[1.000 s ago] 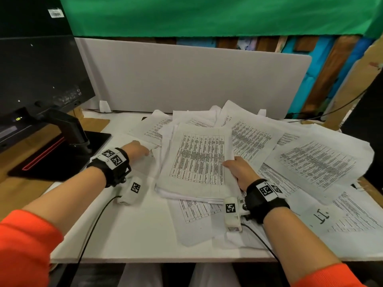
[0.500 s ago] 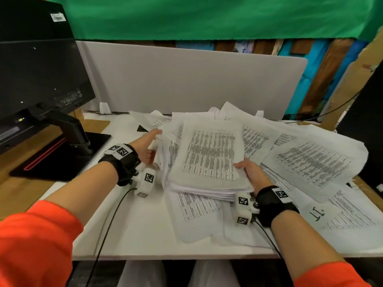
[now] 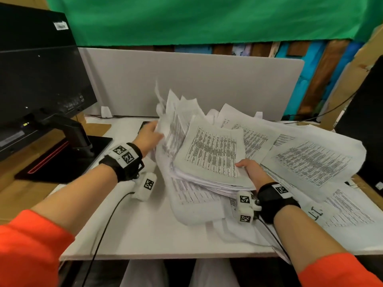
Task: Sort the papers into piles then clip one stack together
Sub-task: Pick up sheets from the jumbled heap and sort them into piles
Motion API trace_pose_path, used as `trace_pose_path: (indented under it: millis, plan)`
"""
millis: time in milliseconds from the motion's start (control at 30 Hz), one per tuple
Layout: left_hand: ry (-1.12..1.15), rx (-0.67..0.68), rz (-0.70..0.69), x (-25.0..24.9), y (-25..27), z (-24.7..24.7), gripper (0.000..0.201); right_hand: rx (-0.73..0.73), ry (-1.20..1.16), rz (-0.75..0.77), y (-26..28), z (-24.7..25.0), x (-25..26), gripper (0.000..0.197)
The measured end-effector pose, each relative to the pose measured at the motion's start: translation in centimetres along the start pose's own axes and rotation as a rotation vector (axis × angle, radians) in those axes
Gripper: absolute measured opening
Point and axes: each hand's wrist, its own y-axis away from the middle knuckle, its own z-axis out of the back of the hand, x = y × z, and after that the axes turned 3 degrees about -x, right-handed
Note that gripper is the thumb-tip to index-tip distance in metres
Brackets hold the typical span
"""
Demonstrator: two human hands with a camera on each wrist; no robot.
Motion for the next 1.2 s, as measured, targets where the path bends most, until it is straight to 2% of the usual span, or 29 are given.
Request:
trace_pose_path:
  millis: [133,200,267,333,400,467,567,633,700,733,800,867,967,1000,1100,1200]
  plan:
    - [-0.225,-0.238,-0.260,-4.4,0.7,4.4,0.036,0.013,0.007,0.020,0.5,-0.2,0.7,0.033]
    - [-0.271,-0.321,-0.363,-6.7,1.1,6.8,0.034,0.085,-0.043,0.007,1.1,-0.9,1.0,0.021]
    - [-0.299,-0.385,-0.444,-8.7,1.6,8.9,0.035,0.161,-0.019,0.007,1.7,-2.2,1.2,0.022]
    - [-0.299,-0.428,-0.494,-10.3,2.1,10.8,0.036,0.210,0.135,0.039,2.3,-3.8,0.9,0.027]
    - [-0.288,-0.456,-0.545,-11.6,2.7,12.7,0.034,0.190,0.366,0.089,2.4,-5.1,0.2,0.022]
    - [-0.235,-0.473,-0.591,-12.2,3.6,14.2,0.026,0.154,0.522,0.135,2.8,-6.0,-0.2,0.034]
    - [-0.194,-0.454,-0.610,-12.4,4.7,14.8,0.023,0.169,0.400,0.328,4.9,-6.3,0.7,0.065]
    - [-0.133,-0.413,-0.554,-11.9,4.6,14.0,0.033,0.289,0.341,0.447,6.8,-6.8,2.4,0.084]
    - [-0.025,-0.369,-0.466,-10.7,4.6,12.9,0.036,0.432,0.261,0.434,7.8,-7.8,3.8,0.090]
    - [0.014,-0.334,-0.415,-10.0,4.6,12.3,0.035,0.477,0.214,0.405,7.7,-8.4,4.2,0.079]
    - [0.046,-0.296,-0.318,-7.8,4.4,11.4,0.033,0.529,0.144,0.362,7.2,-9.5,4.2,0.042]
    - [0.156,-0.242,-0.145,-5.2,4.1,10.3,0.032,0.495,0.113,0.337,6.6,-10.2,3.3,0.021]
    - [0.504,-0.045,0.267,-0.7,4.5,8.9,0.033,0.348,0.110,0.286,4.9,-10.8,1.4,0.020]
    - [0.542,0.026,0.371,0.7,4.9,8.5,0.031,0.318,0.106,0.257,4.6,-10.8,0.9,0.022]
    - [0.610,0.116,0.535,4.4,5.7,7.4,0.029,0.259,0.120,0.182,3.9,-10.8,-0.5,0.029]
    - [0.682,0.125,0.577,6.3,6.2,7.1,0.039,0.200,0.118,0.176,3.7,-10.8,-0.9,0.029]
